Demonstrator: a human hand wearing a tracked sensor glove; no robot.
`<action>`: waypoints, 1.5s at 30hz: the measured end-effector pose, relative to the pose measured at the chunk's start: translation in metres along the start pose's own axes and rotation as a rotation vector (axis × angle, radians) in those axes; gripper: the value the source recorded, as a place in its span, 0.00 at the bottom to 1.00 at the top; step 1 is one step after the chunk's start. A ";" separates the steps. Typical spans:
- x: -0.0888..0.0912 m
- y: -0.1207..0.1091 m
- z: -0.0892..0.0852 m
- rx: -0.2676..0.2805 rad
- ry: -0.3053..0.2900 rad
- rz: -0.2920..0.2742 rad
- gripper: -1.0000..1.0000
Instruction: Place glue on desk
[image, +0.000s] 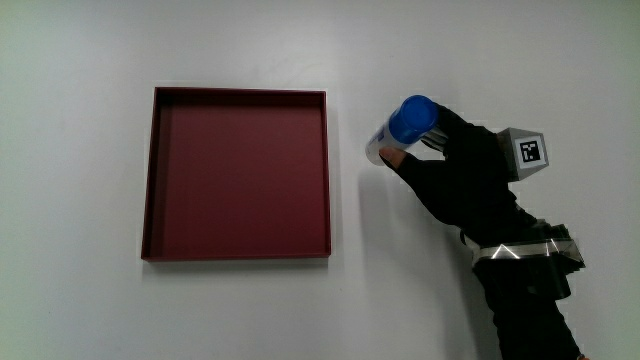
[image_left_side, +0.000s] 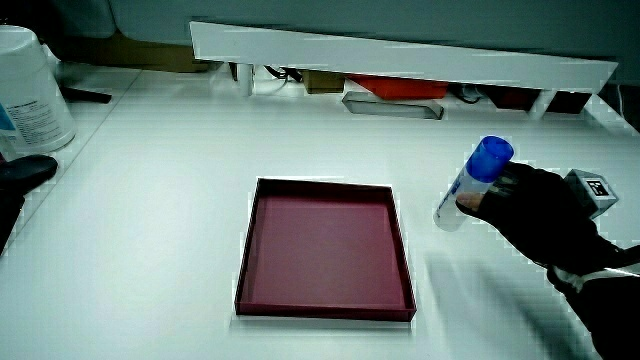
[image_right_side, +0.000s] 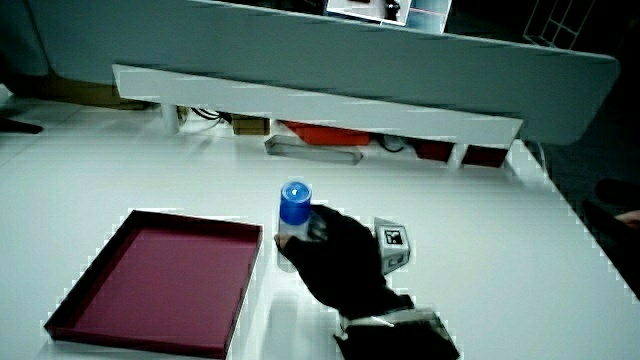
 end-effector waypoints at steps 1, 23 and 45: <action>0.003 -0.002 0.001 0.007 -0.005 -0.010 0.50; 0.052 -0.018 0.004 0.026 0.011 -0.099 0.50; 0.039 -0.050 0.016 0.030 0.031 -0.153 0.00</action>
